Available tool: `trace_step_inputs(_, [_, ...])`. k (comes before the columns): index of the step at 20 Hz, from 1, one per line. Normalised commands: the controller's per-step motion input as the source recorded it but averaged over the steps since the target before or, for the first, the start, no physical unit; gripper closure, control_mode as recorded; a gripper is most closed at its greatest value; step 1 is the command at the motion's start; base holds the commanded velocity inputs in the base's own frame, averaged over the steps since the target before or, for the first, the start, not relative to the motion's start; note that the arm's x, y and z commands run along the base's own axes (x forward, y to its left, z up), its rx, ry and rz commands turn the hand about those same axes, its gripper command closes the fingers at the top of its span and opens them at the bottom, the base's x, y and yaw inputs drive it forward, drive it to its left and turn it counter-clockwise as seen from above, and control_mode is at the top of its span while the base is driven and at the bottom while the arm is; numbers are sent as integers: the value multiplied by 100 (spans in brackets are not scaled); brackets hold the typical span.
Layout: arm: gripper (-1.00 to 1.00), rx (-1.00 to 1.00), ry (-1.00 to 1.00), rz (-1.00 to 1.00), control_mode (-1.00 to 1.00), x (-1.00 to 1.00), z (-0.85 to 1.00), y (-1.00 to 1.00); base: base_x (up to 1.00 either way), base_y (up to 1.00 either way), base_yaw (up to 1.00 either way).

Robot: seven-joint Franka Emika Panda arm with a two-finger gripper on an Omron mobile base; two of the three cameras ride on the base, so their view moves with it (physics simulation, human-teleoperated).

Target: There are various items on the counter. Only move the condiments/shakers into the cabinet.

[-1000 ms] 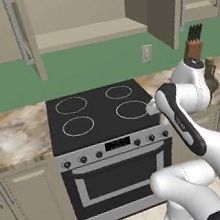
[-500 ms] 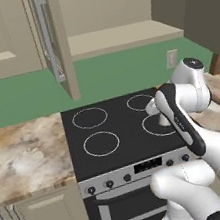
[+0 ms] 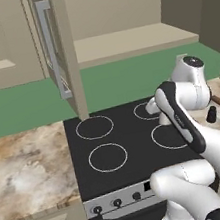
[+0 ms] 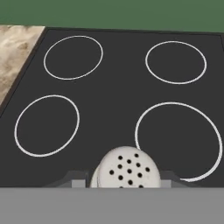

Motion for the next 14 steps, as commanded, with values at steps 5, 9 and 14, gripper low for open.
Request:
trace_step_inputs(5, [100,0,0,0,100,0,0,0,61,23,0])
trace_step_inputs(9, [100,0,0,0,100,0,0,0,23,15,0])
trace_step_inputs(14, [100,0,-57,0,-100,-53,93,1,0,0,0])
